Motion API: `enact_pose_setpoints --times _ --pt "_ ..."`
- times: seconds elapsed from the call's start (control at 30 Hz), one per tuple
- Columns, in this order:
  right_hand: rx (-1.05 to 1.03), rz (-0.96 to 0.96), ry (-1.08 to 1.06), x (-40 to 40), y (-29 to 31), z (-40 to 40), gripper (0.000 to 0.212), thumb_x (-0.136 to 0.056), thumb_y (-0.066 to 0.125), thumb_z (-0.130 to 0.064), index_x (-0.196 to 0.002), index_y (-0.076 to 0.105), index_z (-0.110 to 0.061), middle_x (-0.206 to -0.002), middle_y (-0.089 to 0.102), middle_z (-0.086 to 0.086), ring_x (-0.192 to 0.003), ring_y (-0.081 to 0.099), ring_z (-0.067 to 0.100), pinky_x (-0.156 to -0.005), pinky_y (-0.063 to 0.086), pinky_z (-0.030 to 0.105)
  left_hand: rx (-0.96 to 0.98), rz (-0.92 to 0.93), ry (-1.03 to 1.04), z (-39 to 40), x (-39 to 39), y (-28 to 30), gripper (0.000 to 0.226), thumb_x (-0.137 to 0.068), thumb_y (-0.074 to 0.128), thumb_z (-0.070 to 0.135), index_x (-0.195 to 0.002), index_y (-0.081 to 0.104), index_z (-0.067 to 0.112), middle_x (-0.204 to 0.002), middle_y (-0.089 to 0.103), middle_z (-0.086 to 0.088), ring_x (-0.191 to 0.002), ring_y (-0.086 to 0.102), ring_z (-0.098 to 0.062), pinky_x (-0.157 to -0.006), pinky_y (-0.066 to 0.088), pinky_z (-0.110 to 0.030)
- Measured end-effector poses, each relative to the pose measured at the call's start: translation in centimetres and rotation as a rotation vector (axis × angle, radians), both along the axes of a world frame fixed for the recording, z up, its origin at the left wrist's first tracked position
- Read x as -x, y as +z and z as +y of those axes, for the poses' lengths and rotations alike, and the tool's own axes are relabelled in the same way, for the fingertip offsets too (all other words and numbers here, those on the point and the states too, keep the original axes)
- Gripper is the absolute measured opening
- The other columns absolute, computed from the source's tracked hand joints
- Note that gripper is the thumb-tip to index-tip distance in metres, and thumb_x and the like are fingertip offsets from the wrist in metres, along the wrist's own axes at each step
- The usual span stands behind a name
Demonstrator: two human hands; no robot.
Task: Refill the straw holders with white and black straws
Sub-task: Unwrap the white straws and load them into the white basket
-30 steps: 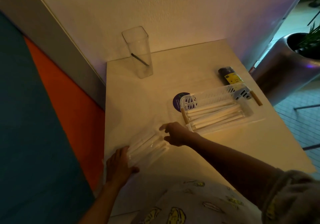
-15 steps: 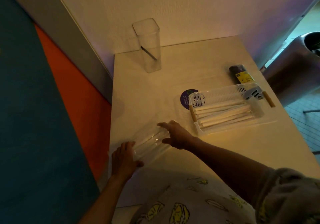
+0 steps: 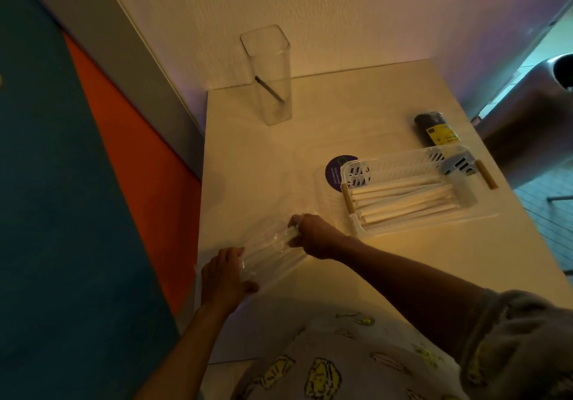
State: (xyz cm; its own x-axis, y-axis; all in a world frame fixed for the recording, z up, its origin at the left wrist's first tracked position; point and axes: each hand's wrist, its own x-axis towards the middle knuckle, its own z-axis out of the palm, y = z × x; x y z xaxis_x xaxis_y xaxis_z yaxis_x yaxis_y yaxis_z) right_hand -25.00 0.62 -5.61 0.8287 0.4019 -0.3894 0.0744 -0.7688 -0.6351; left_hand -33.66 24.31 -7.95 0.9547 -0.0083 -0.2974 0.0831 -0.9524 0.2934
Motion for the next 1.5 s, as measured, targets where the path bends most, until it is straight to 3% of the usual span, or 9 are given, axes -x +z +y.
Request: enact_pose_setpoints --times 0.13,0.3,0.53,0.8,1.1,1.2,1.33,1.43,1.5 --pt "-0.07 0.03 -0.072 0.5 -0.3 0.1 0.036 -0.087 0.071 -0.017 -0.12 0.055 -0.015 -0.117 0.057 0.007 -0.103 0.057 0.019 -0.08 0.049 0.026 0.008 -0.004 -0.001 -0.1 0.1 0.0 0.097 -0.062 0.083 0.053 -0.142 0.038 0.021 -0.138 0.047 -0.002 -0.123 0.048 -0.022 -0.099 0.042 -0.039" --pt "-0.212 0.02 -0.124 1.4 0.0 0.4 0.043 -0.084 0.075 -0.034 -0.12 0.057 -0.019 -0.107 0.062 0.003 -0.092 0.061 0.014 -0.076 0.054 0.027 0.006 0.002 0.009 -0.2 0.0 0.3 0.095 -0.063 0.083 0.052 -0.141 0.039 0.021 -0.135 0.048 -0.001 -0.121 0.049 -0.022 -0.097 0.042 -0.038" --pt "-0.315 0.098 -0.274 1.0 0.5 0.6 0.019 -0.09 0.069 -0.027 -0.104 0.069 -0.014 -0.089 0.072 0.004 -0.074 0.07 0.012 -0.073 0.06 0.031 0.012 0.005 0.0 0.1 0.0 0.2 0.096 -0.062 0.083 0.054 -0.141 0.039 0.022 -0.135 0.048 0.0 -0.12 0.049 -0.022 -0.096 0.042 -0.039" --pt "-0.442 0.214 -0.431 1.0 0.7 -0.2 0.021 -0.091 0.068 -0.02 -0.106 0.068 -0.006 -0.098 0.07 0.011 -0.086 0.07 0.026 -0.074 0.061 0.033 0.02 -0.01 -0.001 0.1 0.0 0.1 0.096 -0.06 0.084 0.051 -0.139 0.041 0.022 -0.133 0.05 -0.001 -0.119 0.051 -0.022 -0.095 0.044 -0.041" --pt "-0.44 0.276 -0.72 0.2 1.4 -0.2 0.01 -0.092 0.064 -0.01 -0.101 0.065 -0.007 -0.099 0.066 0.01 -0.088 0.065 0.023 -0.074 0.059 0.032 0.027 -0.001 0.007 0.2 0.0 -0.1 0.095 -0.059 0.084 0.052 -0.139 0.042 0.023 -0.132 0.05 0.0 -0.119 0.051 -0.023 -0.094 0.043 -0.04" --pt "-0.568 0.37 -0.877 0.3 1.6 -0.4 0.017 -0.095 0.06 -0.012 -0.109 0.063 -0.003 -0.107 0.065 0.015 -0.095 0.065 0.025 -0.075 0.057 0.029 0.033 -0.004 0.006 0.2 0.0 -0.2 0.095 -0.059 0.085 0.051 -0.139 0.042 0.022 -0.131 0.05 0.0 -0.118 0.051 -0.023 -0.092 0.044 -0.04" --pt "-0.768 0.56 -1.044 0.9 1.4 -0.1 0.029 -0.096 0.058 -0.007 -0.121 0.059 0.009 -0.121 0.062 0.027 -0.101 0.066 0.032 -0.092 0.055 0.038 0.043 0.014 0.0 0.3 -0.2 -0.4 0.096 -0.06 0.085 0.051 -0.14 0.04 0.023 -0.133 0.049 0.0 -0.118 0.05 -0.023 -0.093 0.043 -0.04" --pt "-0.818 0.669 -1.132 1.5 1.5 0.6 0.033 -0.091 0.063 -0.001 -0.123 0.06 0.004 -0.118 0.064 0.021 -0.09 0.064 0.023 -0.083 0.057 0.033 0.029 0.031 -0.005 0.4 -0.2 -0.4 0.096 -0.061 0.083 0.052 -0.141 0.038 0.023 -0.135 0.047 0.0 -0.121 0.048 -0.024 -0.095 0.043 -0.04" --pt "-0.825 0.705 -1.16 1.6 1.3 1.0 0.053 -0.086 0.072 -0.007 -0.134 0.051 0.0 -0.115 0.064 0.019 -0.106 0.064 0.032 -0.092 0.056 0.042 0.026 0.033 -0.01 0.3 -0.2 -0.4 0.095 -0.062 0.083 0.051 -0.141 0.038 0.024 -0.136 0.046 -0.001 -0.121 0.047 -0.024 -0.095 0.043 -0.04"
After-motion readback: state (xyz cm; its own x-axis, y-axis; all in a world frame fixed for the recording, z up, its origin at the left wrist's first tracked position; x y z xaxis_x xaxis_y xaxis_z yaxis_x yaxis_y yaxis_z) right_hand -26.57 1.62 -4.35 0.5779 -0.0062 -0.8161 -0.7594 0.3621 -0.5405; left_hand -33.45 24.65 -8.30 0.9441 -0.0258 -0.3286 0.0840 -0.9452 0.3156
